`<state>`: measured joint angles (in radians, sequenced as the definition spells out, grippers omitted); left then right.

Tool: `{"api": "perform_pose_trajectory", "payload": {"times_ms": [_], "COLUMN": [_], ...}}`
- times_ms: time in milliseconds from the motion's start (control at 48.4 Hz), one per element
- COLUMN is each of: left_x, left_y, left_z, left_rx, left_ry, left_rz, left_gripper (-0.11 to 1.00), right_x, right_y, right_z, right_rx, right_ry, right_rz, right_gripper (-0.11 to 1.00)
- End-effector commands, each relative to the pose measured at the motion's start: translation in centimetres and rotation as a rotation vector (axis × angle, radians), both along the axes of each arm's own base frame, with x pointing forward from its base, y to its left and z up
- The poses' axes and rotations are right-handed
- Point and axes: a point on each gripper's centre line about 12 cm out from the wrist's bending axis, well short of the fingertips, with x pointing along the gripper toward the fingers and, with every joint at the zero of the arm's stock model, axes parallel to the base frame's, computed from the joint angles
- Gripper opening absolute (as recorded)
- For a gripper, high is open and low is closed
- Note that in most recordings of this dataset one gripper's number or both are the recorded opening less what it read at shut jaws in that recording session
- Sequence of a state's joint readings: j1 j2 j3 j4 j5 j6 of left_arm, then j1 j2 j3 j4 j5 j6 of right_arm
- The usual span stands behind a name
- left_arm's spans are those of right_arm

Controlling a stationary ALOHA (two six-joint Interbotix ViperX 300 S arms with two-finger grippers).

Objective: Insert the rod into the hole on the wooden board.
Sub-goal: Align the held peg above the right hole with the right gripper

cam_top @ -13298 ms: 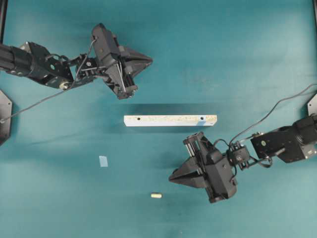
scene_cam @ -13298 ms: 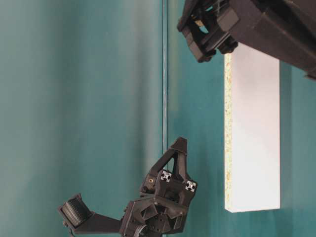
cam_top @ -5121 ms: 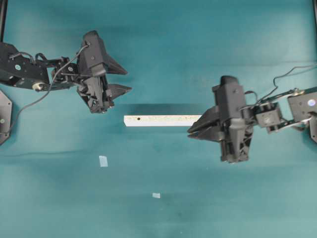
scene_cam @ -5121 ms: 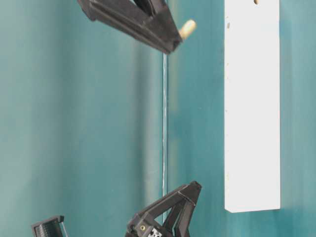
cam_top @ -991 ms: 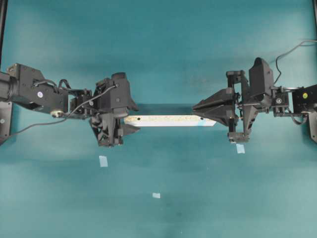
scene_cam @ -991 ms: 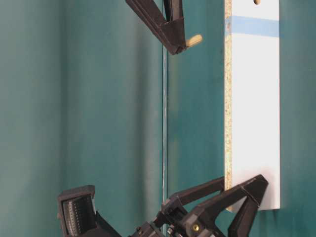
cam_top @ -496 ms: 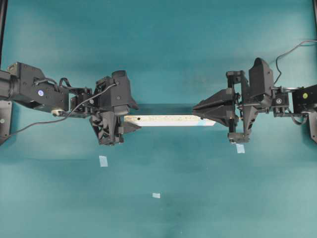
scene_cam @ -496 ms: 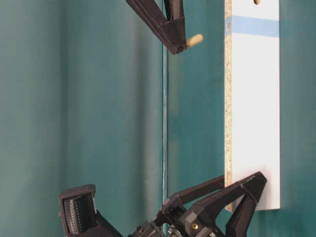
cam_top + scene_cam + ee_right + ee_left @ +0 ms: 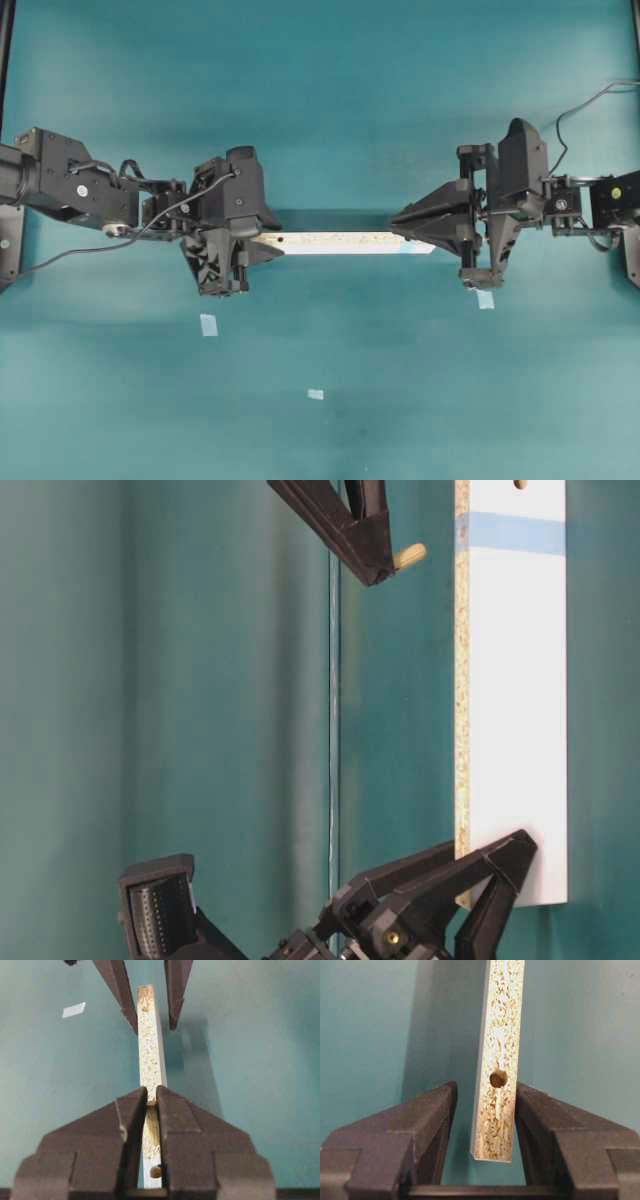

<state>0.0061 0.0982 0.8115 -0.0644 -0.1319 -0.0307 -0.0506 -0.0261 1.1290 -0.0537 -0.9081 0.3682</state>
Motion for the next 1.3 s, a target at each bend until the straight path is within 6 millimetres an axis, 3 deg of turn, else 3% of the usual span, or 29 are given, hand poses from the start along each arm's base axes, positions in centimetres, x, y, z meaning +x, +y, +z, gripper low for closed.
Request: {"api": "perform_pose_trajectory", "payload": {"times_ms": [0, 227, 1280], "left_x": [0.6, 0.6, 0.6], "left_y": [-0.1, -0.1, -0.1], "left_z": [0.9, 0.9, 0.9], "left_rx": [0.004, 0.004, 0.005], "left_ry": [-0.031, -0.029, -0.026], "left_rz": [-0.006, -0.006, -0.007], "left_gripper": [0.53, 0.35, 0.33], "right_x": [0.1, 0.1, -0.2], "right_y": [0.0, 0.0, 0.1], "right_z": [0.4, 0.4, -0.9], "right_rx": [0.002, 0.003, 0.015], "right_ry": [-0.017, -0.017, 0.015], "right_rz": [-0.003, -0.003, -0.017], "right_gripper": [0.09, 0.09, 0.09]}}
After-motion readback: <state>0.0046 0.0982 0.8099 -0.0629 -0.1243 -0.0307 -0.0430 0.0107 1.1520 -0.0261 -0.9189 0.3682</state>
